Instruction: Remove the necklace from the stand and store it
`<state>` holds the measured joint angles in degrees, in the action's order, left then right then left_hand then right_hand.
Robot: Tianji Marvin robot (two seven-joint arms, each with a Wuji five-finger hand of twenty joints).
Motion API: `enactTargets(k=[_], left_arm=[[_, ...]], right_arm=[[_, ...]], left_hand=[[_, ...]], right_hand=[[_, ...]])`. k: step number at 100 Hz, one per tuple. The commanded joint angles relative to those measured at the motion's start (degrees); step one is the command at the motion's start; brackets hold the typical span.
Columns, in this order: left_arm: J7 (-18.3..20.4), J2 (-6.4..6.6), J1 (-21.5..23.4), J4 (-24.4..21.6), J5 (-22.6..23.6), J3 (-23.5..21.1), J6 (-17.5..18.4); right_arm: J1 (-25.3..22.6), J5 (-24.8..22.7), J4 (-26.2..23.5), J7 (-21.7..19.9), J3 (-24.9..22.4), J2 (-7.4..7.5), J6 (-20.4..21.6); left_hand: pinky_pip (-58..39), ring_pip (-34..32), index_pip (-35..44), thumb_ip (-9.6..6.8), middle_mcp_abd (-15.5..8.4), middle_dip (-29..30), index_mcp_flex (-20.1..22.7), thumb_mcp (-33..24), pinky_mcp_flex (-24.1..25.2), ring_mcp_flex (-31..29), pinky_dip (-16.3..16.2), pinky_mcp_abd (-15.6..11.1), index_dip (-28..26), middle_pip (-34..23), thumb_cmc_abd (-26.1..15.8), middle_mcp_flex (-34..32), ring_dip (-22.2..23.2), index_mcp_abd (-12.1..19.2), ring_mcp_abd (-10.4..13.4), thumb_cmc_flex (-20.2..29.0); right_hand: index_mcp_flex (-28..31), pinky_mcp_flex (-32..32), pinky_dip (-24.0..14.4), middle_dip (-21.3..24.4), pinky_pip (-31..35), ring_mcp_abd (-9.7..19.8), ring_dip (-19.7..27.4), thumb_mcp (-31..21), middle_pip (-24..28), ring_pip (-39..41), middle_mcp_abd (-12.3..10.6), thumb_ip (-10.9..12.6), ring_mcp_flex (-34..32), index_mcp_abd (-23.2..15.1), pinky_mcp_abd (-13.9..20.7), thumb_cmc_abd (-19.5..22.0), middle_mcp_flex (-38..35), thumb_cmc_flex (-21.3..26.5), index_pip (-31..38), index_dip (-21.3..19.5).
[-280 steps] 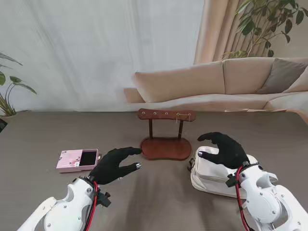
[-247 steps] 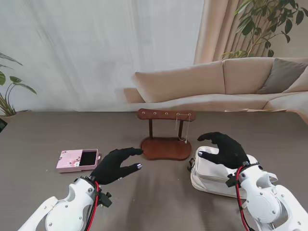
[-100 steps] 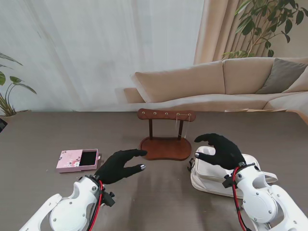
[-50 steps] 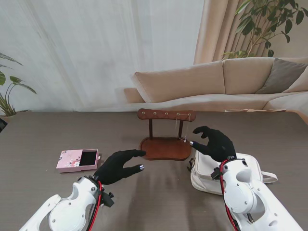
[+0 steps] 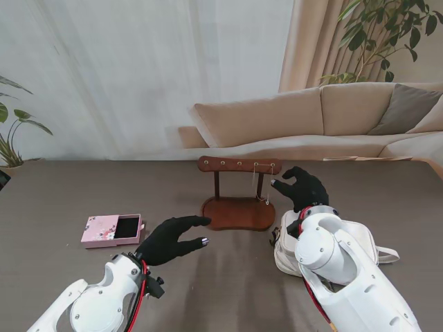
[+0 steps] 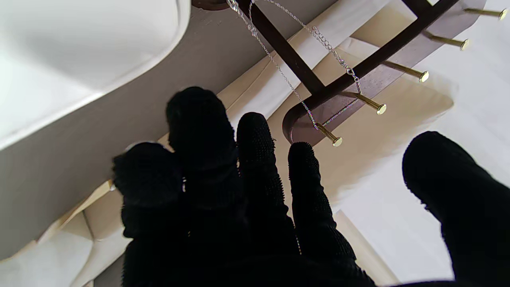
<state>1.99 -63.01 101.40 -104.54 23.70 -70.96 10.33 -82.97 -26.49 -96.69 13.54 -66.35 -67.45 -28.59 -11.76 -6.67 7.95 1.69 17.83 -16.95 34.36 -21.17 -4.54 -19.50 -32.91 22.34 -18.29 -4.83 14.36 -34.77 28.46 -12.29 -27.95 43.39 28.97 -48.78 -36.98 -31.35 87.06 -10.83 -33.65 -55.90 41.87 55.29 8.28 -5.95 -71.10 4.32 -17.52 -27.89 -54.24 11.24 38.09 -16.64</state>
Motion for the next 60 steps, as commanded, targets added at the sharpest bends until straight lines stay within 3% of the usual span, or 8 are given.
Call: enactTargets(k=[1,27,60], left_arm=[[1.3,-0.05,0.04,-0.37,-0.25,0.05,0.01],[1.66,-0.01,-0.05,-0.38,-0.79,0.14,-0.01],[2.24,0.05,-0.42,-0.24,-1.53,0.51,-0.27]], right_arm=[[0.36,0.19,0.3,-0.61,1.06,-1.77,-1.22],[2.62,6.83,3.46,5.31,4.45,-5.4,-7.62],[6.09,12.68,9.79,12.07,6.58,-9.57,-10.78]], left_hand=[[1.57,0.27,-0.63,0.1,0.02,0.26,-0.75,-0.26,0.4,0.92,0.24,-2.12,0.33,0.42,-1.24,0.37,-0.29,-0.08,-0.14,-1.48],[1.43,-0.2,-0.55,0.1,0.24,0.16,-0.51,-0.12,0.06,0.25,0.19,-1.95,0.31,0.26,-1.32,-0.15,0.35,-0.18,-0.3,-1.3],[1.27,-0.29,-0.56,0.12,0.34,-0.04,-0.53,0.13,-0.1,0.04,0.03,-1.91,0.3,0.2,-1.48,-0.48,1.18,-0.23,-0.49,-1.14]], right_hand=[[-3.13,-2.14,-0.44,-0.96,4.35,-1.09,-0.99,-2.71,1.46,2.04,1.2,1.28,-3.5,1.87,-1.85,-1.58,-1.49,-1.27,0.6,0.85],[-9.02,-5.58,1.75,-1.05,6.01,-1.87,-2.32,-4.28,2.41,7.19,1.36,1.16,-3.48,5.86,-4.02,-1.92,-3.76,-1.38,1.83,1.94],[-17.76,-7.0,3.33,-0.38,6.75,-1.96,-2.23,-5.48,3.96,9.37,1.35,1.2,-3.57,10.3,-5.05,-2.03,-3.72,-1.34,4.52,2.65]])
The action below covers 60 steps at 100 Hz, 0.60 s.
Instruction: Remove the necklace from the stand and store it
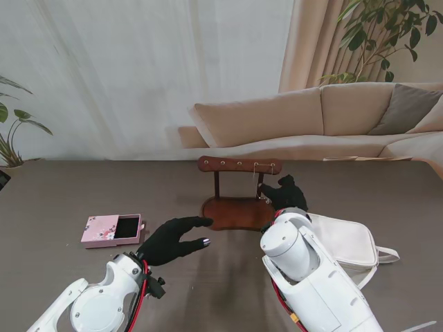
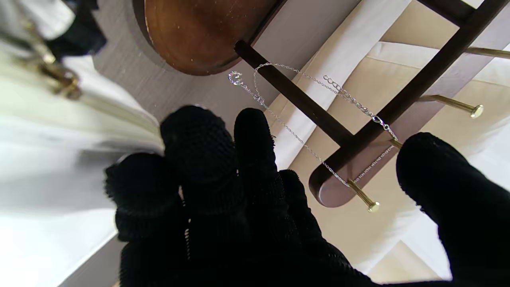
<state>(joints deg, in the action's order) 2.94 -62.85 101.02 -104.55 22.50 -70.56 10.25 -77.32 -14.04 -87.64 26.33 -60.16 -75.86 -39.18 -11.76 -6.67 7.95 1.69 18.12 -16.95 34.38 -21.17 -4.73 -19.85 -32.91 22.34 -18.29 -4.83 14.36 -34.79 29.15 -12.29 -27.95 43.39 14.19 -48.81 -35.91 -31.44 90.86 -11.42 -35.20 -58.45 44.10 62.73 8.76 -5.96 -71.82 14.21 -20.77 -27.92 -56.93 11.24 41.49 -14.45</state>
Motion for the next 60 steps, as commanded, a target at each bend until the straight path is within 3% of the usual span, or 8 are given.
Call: enactTargets(k=[1,60], left_arm=[[1.33,-0.11,-0.06,-0.22,-0.35,0.13,-0.21],[1.84,-0.04,-0.47,-0.04,-0.8,0.64,-0.57]], right_arm=[[0.54,0.47,0.95,-0.51,0.41,-1.29,-0.17],[5.8,9.67,9.11,4.9,0.86,-5.49,-0.07]], left_hand=[[1.27,-0.28,-0.53,0.12,0.02,-0.05,-0.46,0.13,0.09,0.38,0.03,-1.92,0.29,0.2,-1.47,-0.48,0.5,-0.21,-0.5,-1.13],[1.24,-0.17,-0.41,0.08,0.06,-0.17,-0.14,0.39,0.01,0.13,-0.07,-1.85,0.24,0.21,-1.52,-0.61,0.76,-0.26,-0.51,-0.92]], right_hand=[[-3.09,-7.09,2.27,-0.29,3.02,-1.28,-0.73,-3.0,1.8,2.06,0.82,1.21,-2.91,0.48,-1.81,-1.98,-1.14,-1.35,1.17,0.47],[-5.97,-9.72,3.26,0.3,4.76,-1.22,-2.25,-7.16,2.72,7.03,0.97,1.34,-2.89,-3.11,-2.35,-3.49,-2.63,0.09,3.71,1.03]])
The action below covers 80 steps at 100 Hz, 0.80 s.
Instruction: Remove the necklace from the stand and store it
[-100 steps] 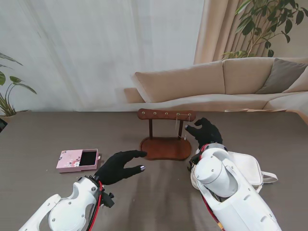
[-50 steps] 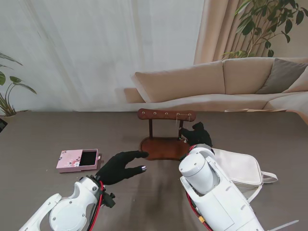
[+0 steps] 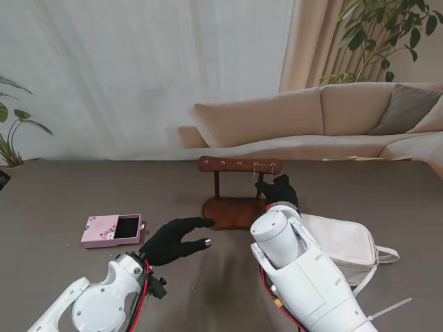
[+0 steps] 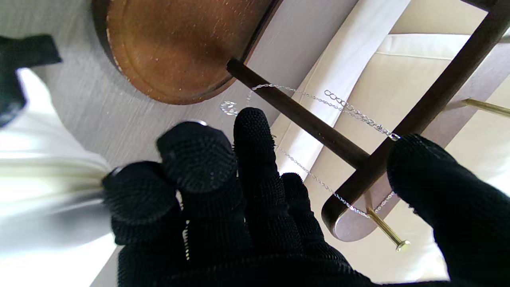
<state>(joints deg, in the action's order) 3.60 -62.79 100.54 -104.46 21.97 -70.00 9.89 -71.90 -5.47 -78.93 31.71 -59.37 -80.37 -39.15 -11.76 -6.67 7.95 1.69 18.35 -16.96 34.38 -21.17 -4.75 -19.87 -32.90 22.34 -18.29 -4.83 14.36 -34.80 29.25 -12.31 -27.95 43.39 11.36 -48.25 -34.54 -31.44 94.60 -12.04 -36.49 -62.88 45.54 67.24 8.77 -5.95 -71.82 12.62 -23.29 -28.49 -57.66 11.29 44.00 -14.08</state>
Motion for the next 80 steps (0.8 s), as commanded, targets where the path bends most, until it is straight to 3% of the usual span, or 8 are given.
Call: enactTargets(k=[1,19,45,67,75,80], left_arm=[[1.19,-0.1,0.01,-0.13,-0.27,0.09,-0.21],[1.34,-0.08,-0.05,-0.12,-0.34,0.17,-0.36],[1.8,0.0,-0.19,-0.08,-0.56,0.28,-0.48],[2.06,0.03,-0.32,-0.04,-0.79,0.43,-0.68],[2.26,0.06,-0.39,-0.02,-0.94,0.52,-0.74],[2.39,0.09,-0.44,-0.01,-0.99,0.56,-0.81]], right_arm=[[0.46,1.26,0.51,-0.34,0.05,-1.06,-0.1],[1.49,3.2,1.89,0.9,-0.03,-1.93,-0.03],[2.29,5.81,2.92,1.9,-0.57,-2.79,-0.27],[2.46,7.96,3.04,3.46,-1.33,-3.45,0.0],[2.53,8.59,3.21,4.08,-1.56,-3.7,0.12],[2.61,9.01,3.34,4.43,-1.69,-3.83,0.29]], left_hand=[[1.24,-0.17,-0.46,0.08,-0.15,-0.15,-0.24,0.4,0.03,0.15,-0.08,-1.85,0.26,0.21,-1.53,-0.6,0.67,-0.22,-0.53,-0.93],[1.25,-0.16,-0.43,0.08,-0.19,-0.17,-0.15,0.43,0.02,0.15,-0.09,-1.86,0.25,0.2,-1.52,-0.66,0.71,-0.35,-0.48,-0.91],[1.25,-0.16,-0.4,0.09,-0.1,-0.18,-0.02,0.49,0.02,0.08,-0.11,-1.86,0.24,0.18,-1.58,-0.8,0.74,-0.43,-0.44,-0.88],[1.27,-0.06,-0.4,0.09,-0.12,-0.19,0.04,0.56,0.08,0.06,-0.12,-1.87,0.23,0.19,-1.62,-0.79,0.6,-0.4,-0.41,-0.81],[1.27,-0.06,-0.31,0.09,-0.23,-0.18,0.26,0.58,0.1,0.05,-0.13,-1.89,0.2,0.22,-1.62,-0.73,0.57,-0.54,-0.46,-0.75],[1.27,-0.05,-0.36,0.1,-0.14,-0.18,0.14,0.64,0.11,0.07,-0.14,-1.89,0.21,0.22,-1.68,-0.72,0.54,-0.56,-0.38,-0.77]], right_hand=[[-3.21,-10.35,1.92,0.28,1.06,-0.3,-1.0,-2.82,1.33,2.65,0.93,1.35,-2.91,-1.59,0.14,-2.93,-1.91,0.07,1.28,0.65],[-0.83,-11.0,2.21,0.16,1.53,-0.04,-1.38,-4.4,1.82,3.87,0.87,1.49,-2.93,-3.09,0.05,-3.28,-2.54,0.92,2.49,0.38],[16.27,-12.14,2.82,0.13,2.21,0.32,-2.16,-6.62,1.89,6.16,0.99,1.1,-2.94,-5.35,-0.26,-2.94,-3.62,2.3,8.87,-3.64],[23.02,-12.35,3.09,0.0,2.5,0.84,-2.28,-9.76,1.95,6.84,1.27,1.12,-2.98,-7.99,-0.04,-3.0,-3.85,4.07,13.39,-7.95],[24.62,-12.34,3.32,-0.23,2.6,1.22,-2.24,-11.66,1.97,7.11,1.23,-3.7,-3.01,-9.06,-0.04,-6.15,-4.06,5.54,14.96,-6.3],[25.28,-12.21,3.39,-0.29,2.58,1.69,-2.24,-11.44,1.92,7.2,1.17,-5.09,-3.03,-10.03,0.37,-7.48,-4.02,6.47,16.43,-5.3]])
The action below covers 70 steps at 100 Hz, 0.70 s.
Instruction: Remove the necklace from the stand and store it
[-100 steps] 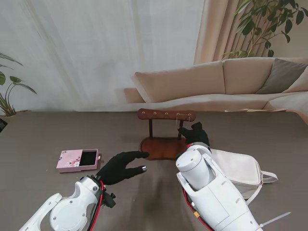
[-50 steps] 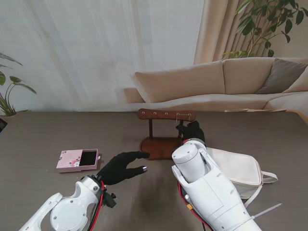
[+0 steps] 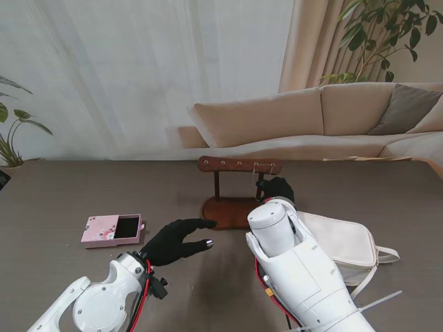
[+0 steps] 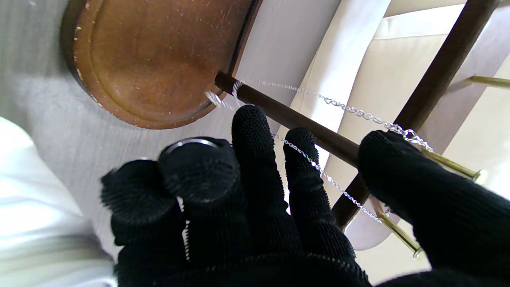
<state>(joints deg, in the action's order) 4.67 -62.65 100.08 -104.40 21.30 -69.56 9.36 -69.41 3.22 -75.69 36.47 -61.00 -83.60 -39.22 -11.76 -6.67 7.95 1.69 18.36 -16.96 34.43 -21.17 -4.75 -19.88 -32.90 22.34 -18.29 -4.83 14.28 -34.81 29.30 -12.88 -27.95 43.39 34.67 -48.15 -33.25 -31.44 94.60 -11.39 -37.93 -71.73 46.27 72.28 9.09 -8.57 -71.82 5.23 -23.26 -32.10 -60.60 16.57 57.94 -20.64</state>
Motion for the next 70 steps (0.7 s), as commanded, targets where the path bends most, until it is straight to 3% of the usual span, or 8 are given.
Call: enactTargets(k=[1,28,46,70], left_arm=[[1.34,-0.05,0.0,-0.06,-0.32,0.13,-0.28],[1.81,0.02,-0.24,-0.01,-0.57,0.35,-0.62],[2.05,0.06,-0.29,-0.06,-0.7,0.42,-0.72],[2.22,0.11,-0.44,0.06,-0.58,0.56,-0.74]], right_arm=[[0.12,0.45,0.1,-0.23,-0.11,-0.64,0.37],[0.48,2.7,0.17,1.71,-0.97,-1.57,-0.08],[0.87,3.8,0.57,4.43,-1.28,-2.45,0.5],[0.76,4.18,-0.76,5.25,-2.28,-2.38,0.71]], left_hand=[[1.26,-0.05,-0.37,0.1,-0.16,-0.18,0.07,0.64,0.1,0.08,-0.14,-1.89,0.21,0.22,-1.6,-0.73,0.48,0.01,-0.34,-0.77],[1.27,-0.02,-0.24,0.1,-0.15,-0.17,0.49,0.84,0.18,0.07,-0.18,-1.95,0.15,0.22,-1.71,-0.69,0.35,-0.11,-0.33,-0.64],[1.28,-0.01,-0.24,0.1,-0.23,-0.17,0.6,1.03,0.25,0.07,-0.21,-1.98,0.14,0.25,-1.88,-0.63,0.25,-0.13,-0.17,-0.56],[1.28,0.02,-0.19,0.11,-0.11,-0.16,0.82,1.32,0.27,0.07,-0.24,-1.96,0.11,0.24,-2.24,-0.72,0.14,-0.3,-0.32,-0.46]], right_hand=[[2.12,-12.31,2.11,-0.31,2.59,1.04,-0.78,-2.64,1.17,2.16,0.81,-3.07,-3.03,-2.84,0.37,-4.26,-1.08,1.56,2.9,1.5],[6.09,-12.2,2.26,-0.65,2.53,3.23,-0.74,-1.1,1.42,2.37,-0.04,-7.8,-3.19,-6.18,2.34,-9.65,-1.13,7.26,9.56,2.17],[13.75,-13.63,2.44,-0.59,2.5,3.6,-1.58,-4.38,1.43,4.17,-0.42,-10.07,-3.18,-6.31,1.54,-11.53,-4.26,10.21,14.11,0.45],[14.9,-14.57,2.56,-1.09,2.52,3.52,-2.16,-5.53,1.53,5.2,-0.28,-10.7,-3.22,-4.46,1.07,-11.89,-6.26,11.16,14.76,-1.78]])
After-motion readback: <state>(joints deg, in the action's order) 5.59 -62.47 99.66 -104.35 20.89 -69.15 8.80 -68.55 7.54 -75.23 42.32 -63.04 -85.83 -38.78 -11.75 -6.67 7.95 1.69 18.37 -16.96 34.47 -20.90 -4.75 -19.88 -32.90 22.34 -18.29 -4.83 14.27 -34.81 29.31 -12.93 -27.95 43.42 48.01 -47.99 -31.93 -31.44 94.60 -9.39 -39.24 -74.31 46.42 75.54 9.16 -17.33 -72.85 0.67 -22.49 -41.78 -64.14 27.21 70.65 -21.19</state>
